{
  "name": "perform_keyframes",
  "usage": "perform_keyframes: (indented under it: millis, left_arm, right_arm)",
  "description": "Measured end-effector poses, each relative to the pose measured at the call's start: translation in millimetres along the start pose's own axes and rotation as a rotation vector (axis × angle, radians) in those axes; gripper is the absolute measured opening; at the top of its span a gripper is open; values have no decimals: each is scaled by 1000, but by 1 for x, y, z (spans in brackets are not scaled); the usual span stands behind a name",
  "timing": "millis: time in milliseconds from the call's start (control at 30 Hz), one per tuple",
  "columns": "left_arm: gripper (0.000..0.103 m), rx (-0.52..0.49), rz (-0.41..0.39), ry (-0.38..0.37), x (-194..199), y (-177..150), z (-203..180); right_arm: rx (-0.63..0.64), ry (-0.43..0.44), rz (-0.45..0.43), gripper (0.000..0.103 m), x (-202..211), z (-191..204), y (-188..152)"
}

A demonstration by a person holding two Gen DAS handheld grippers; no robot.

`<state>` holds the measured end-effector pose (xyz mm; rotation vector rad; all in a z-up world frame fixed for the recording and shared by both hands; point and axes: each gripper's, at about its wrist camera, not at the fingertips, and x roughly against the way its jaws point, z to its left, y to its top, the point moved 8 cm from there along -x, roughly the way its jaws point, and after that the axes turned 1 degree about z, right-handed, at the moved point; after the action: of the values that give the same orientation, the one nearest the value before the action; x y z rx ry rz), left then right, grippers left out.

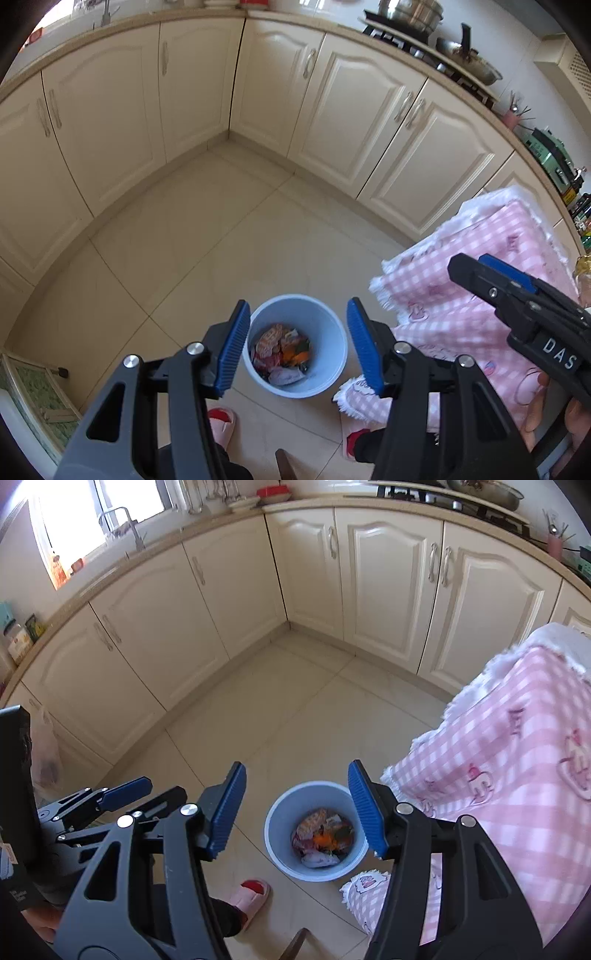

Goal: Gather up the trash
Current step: 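Return to the table and grasp the gold-and-white snack bag with the right tool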

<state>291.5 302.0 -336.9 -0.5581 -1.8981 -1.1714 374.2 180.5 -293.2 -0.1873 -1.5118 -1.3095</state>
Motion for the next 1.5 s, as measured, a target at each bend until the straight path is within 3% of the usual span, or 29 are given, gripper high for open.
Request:
perform_keyframes:
  millis: [233,400,600,700,833,933,1100,1233,1433,1500]
  left_arm:
    - [54,-66,-94,-14,42,20,-46]
    - [54,-142,-168,-57,75,34,-104]
    - [54,-284,-220,-131,93,40,-202]
    - [54,-333,-243,-118,93,40,-240]
    - [54,-336,-216,-131,82,36,-262]
    - [54,-340,-215,-140,75,35,-281]
    - [54,-369,-202,-267,69,49,-348]
    - [54,-431,-191,-366,62,51,-417]
    - [54,-493,-168,-384,39,44,-488]
    - [54,-497,-157,-387,33,41,-492]
  right_arm:
    - [-31,6,-120,58,63,-25,14]
    - [-74,-44,-255,60,136,-76,22]
    - [-214,-201,-403,65,230,-192,11]
    - [-298,-297,-453,66,267,-254,-2]
    - [-494,-462,-507,67,315,-361,-30]
    - [-607,-560,-512,68,328,-424,-45]
    - [-707,-598,-470,68,315,-486,-57]
    - [-790,-547,-431,68,294,-512,-67]
    - [-808,-480,-394,68,273,-532,-69]
    - [-803,-454,-381,57,267,-533,-69]
